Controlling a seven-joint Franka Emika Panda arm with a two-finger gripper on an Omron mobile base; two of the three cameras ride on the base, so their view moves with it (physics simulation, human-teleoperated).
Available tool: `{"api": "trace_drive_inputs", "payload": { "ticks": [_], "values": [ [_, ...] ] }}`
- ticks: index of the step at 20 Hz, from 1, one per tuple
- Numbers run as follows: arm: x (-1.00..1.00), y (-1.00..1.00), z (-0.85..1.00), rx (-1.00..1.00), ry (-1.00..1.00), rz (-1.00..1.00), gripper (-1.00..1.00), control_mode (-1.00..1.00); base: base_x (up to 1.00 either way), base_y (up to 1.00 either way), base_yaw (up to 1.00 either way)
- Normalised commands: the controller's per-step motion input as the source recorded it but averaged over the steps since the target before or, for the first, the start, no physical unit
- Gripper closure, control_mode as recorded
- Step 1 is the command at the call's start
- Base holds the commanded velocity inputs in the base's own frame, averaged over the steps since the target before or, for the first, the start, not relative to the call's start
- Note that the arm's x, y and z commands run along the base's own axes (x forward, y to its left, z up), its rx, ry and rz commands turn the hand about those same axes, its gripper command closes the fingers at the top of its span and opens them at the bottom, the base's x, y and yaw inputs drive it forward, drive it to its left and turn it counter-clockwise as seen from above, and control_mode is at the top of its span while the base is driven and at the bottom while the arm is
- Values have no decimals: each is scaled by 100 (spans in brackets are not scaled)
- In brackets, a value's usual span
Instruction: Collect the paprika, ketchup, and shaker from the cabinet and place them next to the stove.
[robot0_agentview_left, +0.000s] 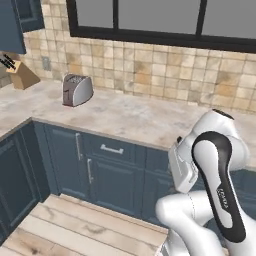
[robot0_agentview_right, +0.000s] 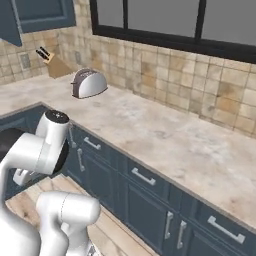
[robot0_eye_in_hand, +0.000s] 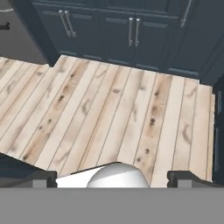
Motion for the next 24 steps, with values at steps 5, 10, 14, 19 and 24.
{"api": "trace_drive_inputs", "payload": {
  "ticks": [5,10,14,19,24],
  "values": [
    [0,0,0,0,0,0,-100,100,7,55,53],
    [0,0,0,0,0,0,-100,100,16,47,54],
    [0,0,0,0,0,0,-100,100,16,37,39],
    [0,0,0,0,0,0,-100,100,21,15,30],
    [0,0,0,0,0,0,-100,100,55,45,28]
  ]
}}
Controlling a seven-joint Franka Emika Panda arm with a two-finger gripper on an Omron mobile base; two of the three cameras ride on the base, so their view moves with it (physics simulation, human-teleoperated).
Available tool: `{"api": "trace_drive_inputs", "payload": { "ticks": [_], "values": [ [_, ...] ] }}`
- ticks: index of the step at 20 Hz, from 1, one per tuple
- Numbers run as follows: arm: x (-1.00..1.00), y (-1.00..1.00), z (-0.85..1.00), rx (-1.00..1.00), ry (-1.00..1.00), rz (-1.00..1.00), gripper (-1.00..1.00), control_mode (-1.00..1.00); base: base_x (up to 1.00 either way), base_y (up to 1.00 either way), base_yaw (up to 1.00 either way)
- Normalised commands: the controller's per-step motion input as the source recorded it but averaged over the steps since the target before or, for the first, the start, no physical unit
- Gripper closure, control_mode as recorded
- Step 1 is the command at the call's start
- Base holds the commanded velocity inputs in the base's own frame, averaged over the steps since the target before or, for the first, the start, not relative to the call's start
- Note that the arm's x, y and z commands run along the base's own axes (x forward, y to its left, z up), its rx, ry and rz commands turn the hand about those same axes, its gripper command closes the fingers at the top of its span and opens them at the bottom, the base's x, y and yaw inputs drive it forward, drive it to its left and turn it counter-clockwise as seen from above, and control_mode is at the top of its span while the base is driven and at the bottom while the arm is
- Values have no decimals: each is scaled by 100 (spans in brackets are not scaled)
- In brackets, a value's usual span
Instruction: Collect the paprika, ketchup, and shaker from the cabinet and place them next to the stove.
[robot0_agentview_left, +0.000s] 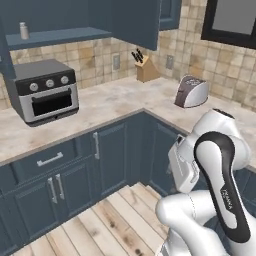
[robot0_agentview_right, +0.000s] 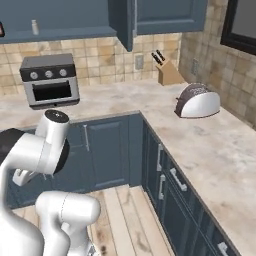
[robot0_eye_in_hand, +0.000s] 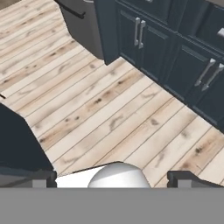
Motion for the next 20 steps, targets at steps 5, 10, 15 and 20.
{"api": "trace_drive_inputs", "payload": {
  "ticks": [5,10,15,20],
  "values": [
    [0,0,0,0,0,0,-100,100,54,31,25],
    [0,0,0,0,0,0,-100,100,44,8,18],
    [0,0,0,0,0,0,-100,100,46,16,15],
    [0,0,0,0,0,0,-100,100,62,19,14]
  ]
}}
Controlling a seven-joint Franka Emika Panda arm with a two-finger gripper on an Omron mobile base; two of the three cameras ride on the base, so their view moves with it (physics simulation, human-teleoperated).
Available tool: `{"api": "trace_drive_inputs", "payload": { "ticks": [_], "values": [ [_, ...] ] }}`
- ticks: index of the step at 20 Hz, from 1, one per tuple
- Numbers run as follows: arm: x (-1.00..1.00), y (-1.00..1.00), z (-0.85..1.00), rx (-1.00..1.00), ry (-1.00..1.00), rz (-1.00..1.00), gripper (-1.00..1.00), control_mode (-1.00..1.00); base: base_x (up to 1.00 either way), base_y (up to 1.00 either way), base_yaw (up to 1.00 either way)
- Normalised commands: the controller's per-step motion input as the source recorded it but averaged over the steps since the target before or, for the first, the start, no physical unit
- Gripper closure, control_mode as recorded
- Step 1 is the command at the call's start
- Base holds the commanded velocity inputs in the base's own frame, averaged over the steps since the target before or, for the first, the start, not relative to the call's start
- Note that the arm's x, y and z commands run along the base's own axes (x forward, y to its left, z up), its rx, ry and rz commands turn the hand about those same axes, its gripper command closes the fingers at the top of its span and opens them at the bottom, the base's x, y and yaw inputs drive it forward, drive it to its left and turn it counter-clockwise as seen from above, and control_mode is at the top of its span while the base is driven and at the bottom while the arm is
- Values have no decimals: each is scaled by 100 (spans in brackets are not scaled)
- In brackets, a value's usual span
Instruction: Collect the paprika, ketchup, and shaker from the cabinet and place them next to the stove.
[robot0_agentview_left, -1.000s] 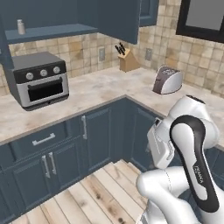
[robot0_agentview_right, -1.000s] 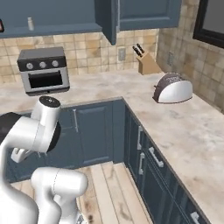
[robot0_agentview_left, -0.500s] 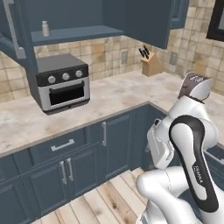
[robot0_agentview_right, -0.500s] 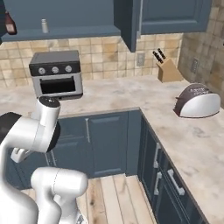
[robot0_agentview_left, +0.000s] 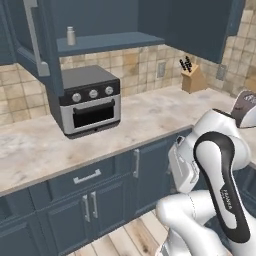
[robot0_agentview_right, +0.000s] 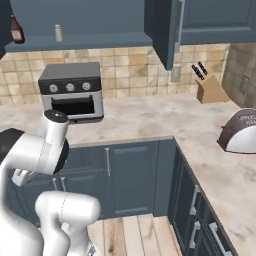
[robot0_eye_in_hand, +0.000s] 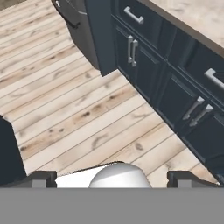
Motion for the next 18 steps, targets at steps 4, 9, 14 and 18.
{"api": "trace_drive_inputs", "payload": {
  "ticks": [4,9,14,18],
  "values": [
    [0,0,0,0,0,0,-100,100,68,16,17],
    [0,0,0,0,0,0,-100,100,68,4,20],
    [0,0,0,0,0,0,-100,100,75,0,24],
    [0,0,0,0,0,0,-100,100,77,0,24]
  ]
}}
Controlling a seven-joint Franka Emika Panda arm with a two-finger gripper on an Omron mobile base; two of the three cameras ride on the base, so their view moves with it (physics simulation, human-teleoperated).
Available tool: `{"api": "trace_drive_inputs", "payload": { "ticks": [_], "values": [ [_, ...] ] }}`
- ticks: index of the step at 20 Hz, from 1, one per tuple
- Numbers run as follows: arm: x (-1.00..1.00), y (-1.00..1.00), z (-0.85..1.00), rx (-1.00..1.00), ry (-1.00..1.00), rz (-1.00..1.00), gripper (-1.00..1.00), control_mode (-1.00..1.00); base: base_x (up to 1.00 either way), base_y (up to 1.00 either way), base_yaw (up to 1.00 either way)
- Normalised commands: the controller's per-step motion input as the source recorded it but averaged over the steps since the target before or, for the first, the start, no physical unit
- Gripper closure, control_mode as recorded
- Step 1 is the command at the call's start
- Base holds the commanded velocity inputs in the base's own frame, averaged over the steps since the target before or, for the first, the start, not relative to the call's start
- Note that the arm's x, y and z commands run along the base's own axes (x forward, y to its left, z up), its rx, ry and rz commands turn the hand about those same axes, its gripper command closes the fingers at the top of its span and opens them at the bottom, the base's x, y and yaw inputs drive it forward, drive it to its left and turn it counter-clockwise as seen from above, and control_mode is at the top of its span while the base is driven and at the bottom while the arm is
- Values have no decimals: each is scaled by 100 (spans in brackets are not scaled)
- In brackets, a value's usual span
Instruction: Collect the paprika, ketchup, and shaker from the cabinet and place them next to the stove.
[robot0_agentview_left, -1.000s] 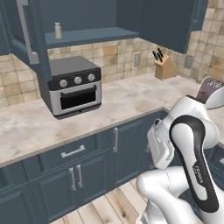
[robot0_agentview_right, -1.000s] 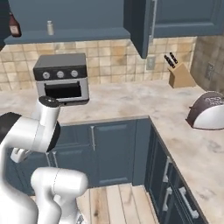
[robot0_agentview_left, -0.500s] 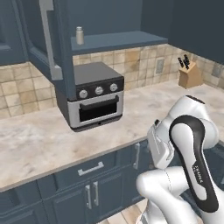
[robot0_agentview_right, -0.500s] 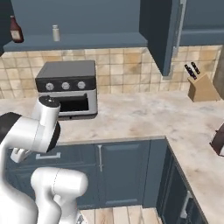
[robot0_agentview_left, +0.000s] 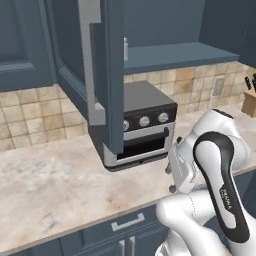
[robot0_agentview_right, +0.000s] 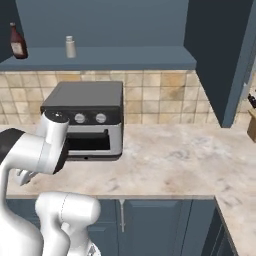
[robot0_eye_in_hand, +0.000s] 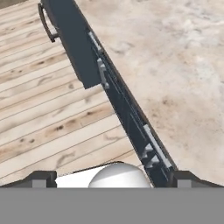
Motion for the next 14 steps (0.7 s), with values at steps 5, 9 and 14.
{"api": "trace_drive_inputs", "payload": {
  "ticks": [5,9,14],
  "values": [
    [0,0,0,0,0,0,-100,100,73,0,22],
    [14,0,0,1,-1,2,-100,-100,47,0,11],
    [58,-4,12,2,-3,3,-100,-100,0,0,0]
  ]
}}
